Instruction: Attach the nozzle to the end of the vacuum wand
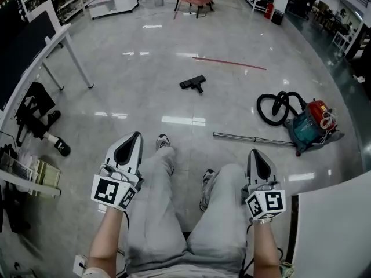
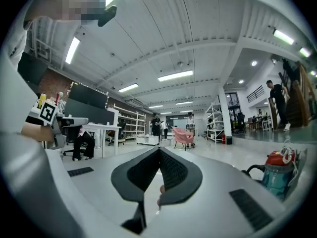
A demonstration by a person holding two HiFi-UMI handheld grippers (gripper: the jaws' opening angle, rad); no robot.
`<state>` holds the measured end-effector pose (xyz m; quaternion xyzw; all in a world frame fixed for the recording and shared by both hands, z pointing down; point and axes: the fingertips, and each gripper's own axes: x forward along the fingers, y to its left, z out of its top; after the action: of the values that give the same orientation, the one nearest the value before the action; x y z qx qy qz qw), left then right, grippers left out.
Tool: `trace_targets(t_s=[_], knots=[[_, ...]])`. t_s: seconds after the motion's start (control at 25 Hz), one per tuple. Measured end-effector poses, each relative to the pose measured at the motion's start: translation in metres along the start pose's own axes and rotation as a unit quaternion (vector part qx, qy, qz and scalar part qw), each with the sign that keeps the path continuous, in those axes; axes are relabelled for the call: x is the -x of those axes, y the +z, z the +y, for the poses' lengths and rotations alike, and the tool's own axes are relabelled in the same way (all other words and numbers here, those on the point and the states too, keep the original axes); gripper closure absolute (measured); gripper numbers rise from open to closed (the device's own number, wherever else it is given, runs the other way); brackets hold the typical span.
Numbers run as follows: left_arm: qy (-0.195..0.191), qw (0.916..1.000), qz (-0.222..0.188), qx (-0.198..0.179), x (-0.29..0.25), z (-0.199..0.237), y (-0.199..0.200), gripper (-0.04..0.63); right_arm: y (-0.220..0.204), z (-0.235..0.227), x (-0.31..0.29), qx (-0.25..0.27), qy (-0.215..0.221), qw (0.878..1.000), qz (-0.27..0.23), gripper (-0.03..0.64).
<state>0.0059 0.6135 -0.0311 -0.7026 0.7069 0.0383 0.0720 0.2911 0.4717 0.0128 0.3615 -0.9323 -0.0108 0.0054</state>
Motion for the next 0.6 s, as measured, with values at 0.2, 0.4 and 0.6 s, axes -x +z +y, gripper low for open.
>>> trace_targets(t_s=[0.2, 0.4, 0.6], knots=[[0.021, 0.9997, 0.011, -0.006, -0.009, 0.046, -0.012, 0.584, -0.007, 0.013, -0.04, -0.017, 0.01, 1.0, 0.003, 0.614], [0.016, 0.999, 0.024, -0.034, 0.001, 0.062, -0.02, 0.584, -0.002, 0.031, -0.082, -0.003, 0.044, 0.999, 0.015, 0.612], [0.042, 0.9987, 0.018, -0.022, -0.002, 0.098, -0.019, 0.584, -0.013, 0.03, -0.104, -0.002, 0.051, 0.998, 0.026, 0.612]])
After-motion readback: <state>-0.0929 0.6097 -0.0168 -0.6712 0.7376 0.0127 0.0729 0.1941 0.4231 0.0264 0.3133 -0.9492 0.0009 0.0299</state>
